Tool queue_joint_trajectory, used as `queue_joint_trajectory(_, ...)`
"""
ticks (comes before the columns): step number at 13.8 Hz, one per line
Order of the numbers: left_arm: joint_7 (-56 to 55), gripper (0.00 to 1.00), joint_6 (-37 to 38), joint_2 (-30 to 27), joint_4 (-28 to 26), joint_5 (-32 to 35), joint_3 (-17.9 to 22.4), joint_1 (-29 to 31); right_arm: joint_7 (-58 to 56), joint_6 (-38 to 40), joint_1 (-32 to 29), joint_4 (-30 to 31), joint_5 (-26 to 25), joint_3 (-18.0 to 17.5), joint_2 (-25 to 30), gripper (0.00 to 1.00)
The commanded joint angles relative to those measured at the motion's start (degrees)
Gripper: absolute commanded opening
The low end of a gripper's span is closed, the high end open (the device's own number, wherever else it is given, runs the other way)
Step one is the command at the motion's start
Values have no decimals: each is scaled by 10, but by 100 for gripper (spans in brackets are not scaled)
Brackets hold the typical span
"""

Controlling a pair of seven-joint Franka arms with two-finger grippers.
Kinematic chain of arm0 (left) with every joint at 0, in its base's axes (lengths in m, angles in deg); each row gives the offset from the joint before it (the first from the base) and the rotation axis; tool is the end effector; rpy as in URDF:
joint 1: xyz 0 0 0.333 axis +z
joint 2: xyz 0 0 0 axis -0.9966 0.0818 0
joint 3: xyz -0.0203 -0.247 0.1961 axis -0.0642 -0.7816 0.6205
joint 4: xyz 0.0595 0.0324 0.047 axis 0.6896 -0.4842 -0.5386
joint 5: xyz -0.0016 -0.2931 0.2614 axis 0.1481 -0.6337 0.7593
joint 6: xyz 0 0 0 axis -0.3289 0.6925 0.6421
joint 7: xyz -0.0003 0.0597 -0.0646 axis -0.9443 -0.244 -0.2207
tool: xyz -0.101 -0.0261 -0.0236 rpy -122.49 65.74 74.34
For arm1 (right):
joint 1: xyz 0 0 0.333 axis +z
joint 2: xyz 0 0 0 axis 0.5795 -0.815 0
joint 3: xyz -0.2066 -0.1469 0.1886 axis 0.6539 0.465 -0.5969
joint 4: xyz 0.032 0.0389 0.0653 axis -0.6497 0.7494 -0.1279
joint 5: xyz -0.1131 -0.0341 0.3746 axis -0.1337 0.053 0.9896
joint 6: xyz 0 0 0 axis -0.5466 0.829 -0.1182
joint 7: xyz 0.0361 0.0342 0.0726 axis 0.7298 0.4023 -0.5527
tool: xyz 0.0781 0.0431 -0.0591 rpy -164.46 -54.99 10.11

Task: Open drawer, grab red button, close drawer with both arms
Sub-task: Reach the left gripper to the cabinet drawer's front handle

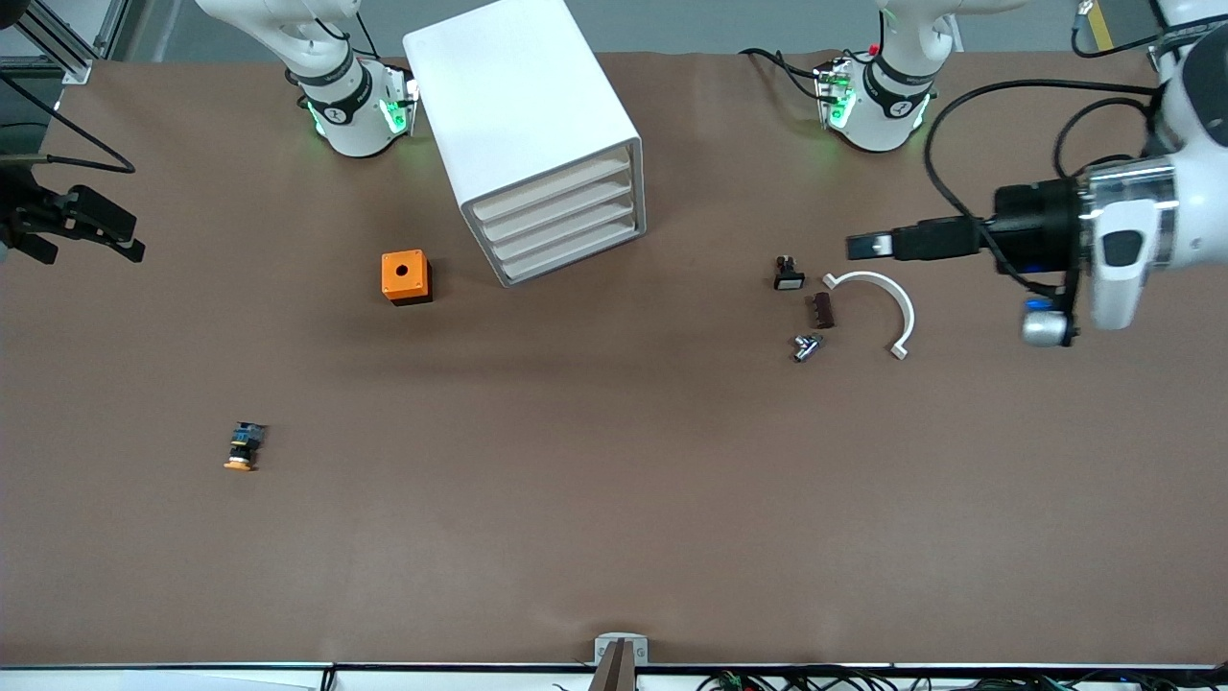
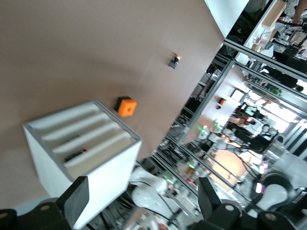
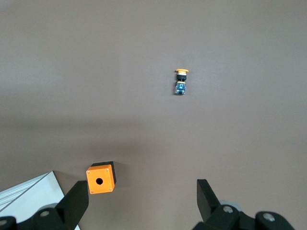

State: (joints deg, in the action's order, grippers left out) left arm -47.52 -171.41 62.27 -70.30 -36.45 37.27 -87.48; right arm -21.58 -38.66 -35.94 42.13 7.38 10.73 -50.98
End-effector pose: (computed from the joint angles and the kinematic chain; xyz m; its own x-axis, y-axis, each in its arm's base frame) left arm 0.5924 -0.1743 0.5976 0.8496 0.0924 -0.5192 0.4932 -0.4879 0.7202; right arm 0.5416 -0.0201 0.6364 0.9997 0.0124 0.0200 0.0124 -0.9999 0.0018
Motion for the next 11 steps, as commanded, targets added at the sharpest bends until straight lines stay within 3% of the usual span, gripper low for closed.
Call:
queue_joint_trajectory(1,-44,100,-4,36,10,-43,0,-27,-4,0,-3,6,-4,-3,9,100)
queue_joint_trajectory(7,-190,100,-37,102,24,-33,3,-142,-3,3,-4,7,-2,-3,9,100)
queue_joint_trajectory(11,-354,100,-98,201,71,-27,7,-204,-3,3,-2,7,0,-3,9,100)
